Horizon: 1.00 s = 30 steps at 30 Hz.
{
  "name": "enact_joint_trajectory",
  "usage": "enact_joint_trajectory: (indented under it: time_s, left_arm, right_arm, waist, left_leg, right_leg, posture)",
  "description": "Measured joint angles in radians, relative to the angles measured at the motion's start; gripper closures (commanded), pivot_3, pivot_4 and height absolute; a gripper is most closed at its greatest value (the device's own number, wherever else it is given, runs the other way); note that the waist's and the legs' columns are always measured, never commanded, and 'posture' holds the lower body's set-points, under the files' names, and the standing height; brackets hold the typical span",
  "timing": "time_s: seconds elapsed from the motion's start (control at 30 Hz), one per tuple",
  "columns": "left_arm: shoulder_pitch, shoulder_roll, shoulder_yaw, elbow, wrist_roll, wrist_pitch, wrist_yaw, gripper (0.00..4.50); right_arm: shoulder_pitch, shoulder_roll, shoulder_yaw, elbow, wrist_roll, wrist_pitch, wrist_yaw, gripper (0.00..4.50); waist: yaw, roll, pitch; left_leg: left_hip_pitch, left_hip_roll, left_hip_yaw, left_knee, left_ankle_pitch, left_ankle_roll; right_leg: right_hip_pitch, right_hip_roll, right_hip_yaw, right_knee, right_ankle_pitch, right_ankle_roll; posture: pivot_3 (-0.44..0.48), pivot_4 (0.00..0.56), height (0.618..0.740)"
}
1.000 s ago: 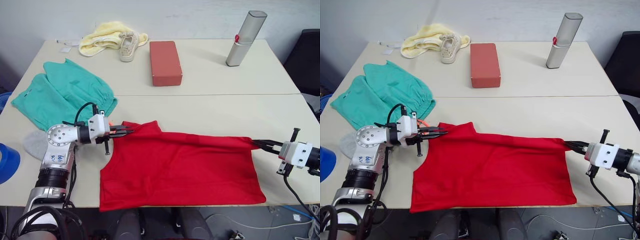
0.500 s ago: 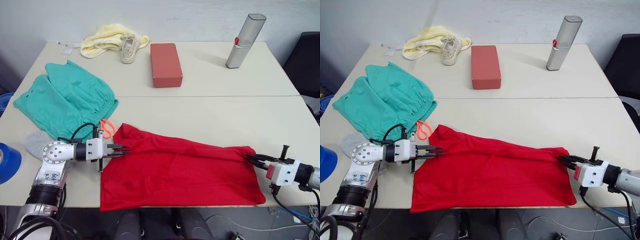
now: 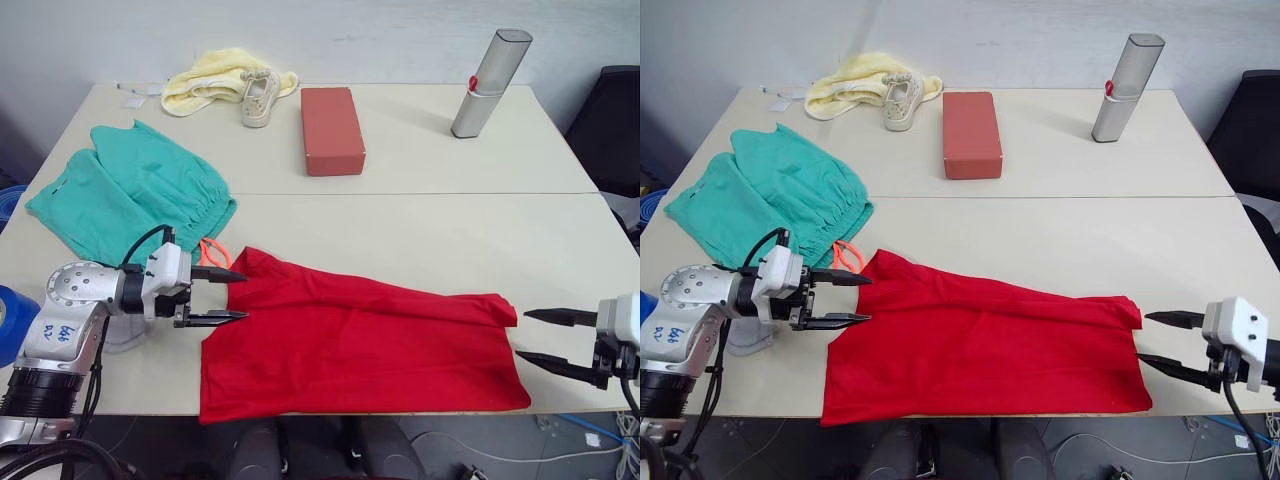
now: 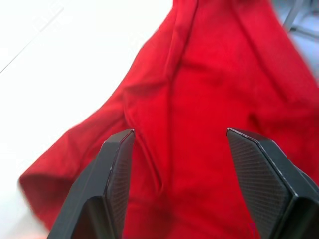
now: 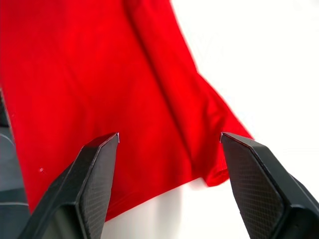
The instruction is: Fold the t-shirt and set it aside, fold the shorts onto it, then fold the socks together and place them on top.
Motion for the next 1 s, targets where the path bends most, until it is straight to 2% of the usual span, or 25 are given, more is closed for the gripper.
enact_joint_trajectory:
  time_s: [0.07, 0.27, 0.43, 0.7, 1.0]
  left_arm:
    - [-0.031, -0.02, -0.022, -0.005, 0.023, 0.034, 0.034, 0.02]
    - [-0.09, -0.052, -0.109, -0.011, 0.127, 0.13, 0.125, 0.02]
    - [-0.096, -0.052, -0.146, -0.032, 0.137, 0.211, 0.123, 0.02]
    - [-0.114, -0.084, -0.193, -0.037, 0.179, 0.234, 0.134, 0.02]
    - [-0.114, -0.085, -0.198, -0.037, 0.194, 0.257, 0.129, 0.02]
  right_arm:
    - [-0.068, 0.009, 0.026, 0.002, -0.043, 0.022, -0.015, 1.18]
    - [-0.199, 0.045, 0.138, 0.001, -0.118, 0.121, -0.042, 1.18]
    - [-0.26, 0.05, 0.196, 0.004, -0.17, 0.162, -0.03, 1.18]
    - [-0.288, 0.052, 0.225, 0.024, -0.218, 0.2, -0.003, 1.18]
    - [-0.383, 0.115, 0.243, 0.066, -0.237, 0.239, -0.013, 1.18]
  waist:
    - [0.0, 0.0, 0.0]
    - [0.0, 0.0, 0.0]
    - [0.0, 0.0, 0.0]
    - [0.002, 0.0, 0.0]
    - [0.0, 0.001, 0.001]
  left_leg:
    - [0.0, 0.0, 0.0, 0.001, 0.0, 0.0]
    - [-0.002, 0.0, 0.001, 0.001, 0.0, 0.0]
    - [-0.002, 0.0, 0.001, 0.002, 0.0, 0.0]
    - [-0.002, 0.0, 0.001, 0.002, 0.0, 0.0]
    - [-0.002, 0.001, 0.002, 0.002, 0.0, -0.001]
  right_leg:
    - [0.0, 0.0, 0.0, 0.0, 0.0, 0.0]
    - [-0.002, 0.001, 0.001, 0.0, 0.0, 0.0]
    - [-0.002, 0.001, 0.001, 0.0, 0.0, 0.0]
    - [-0.002, 0.001, 0.001, 0.0, 0.0, 0.0]
    - [-0.002, 0.001, 0.001, 0.0, 0.0, 0.0]
  posture:
    - [0.0, 0.15, 0.74]
    - [0.0, 0.15, 0.74]
    - [0.0, 0.15, 0.74]
    - [0.0, 0.15, 0.74]
    - [0.0, 0.15, 0.74]
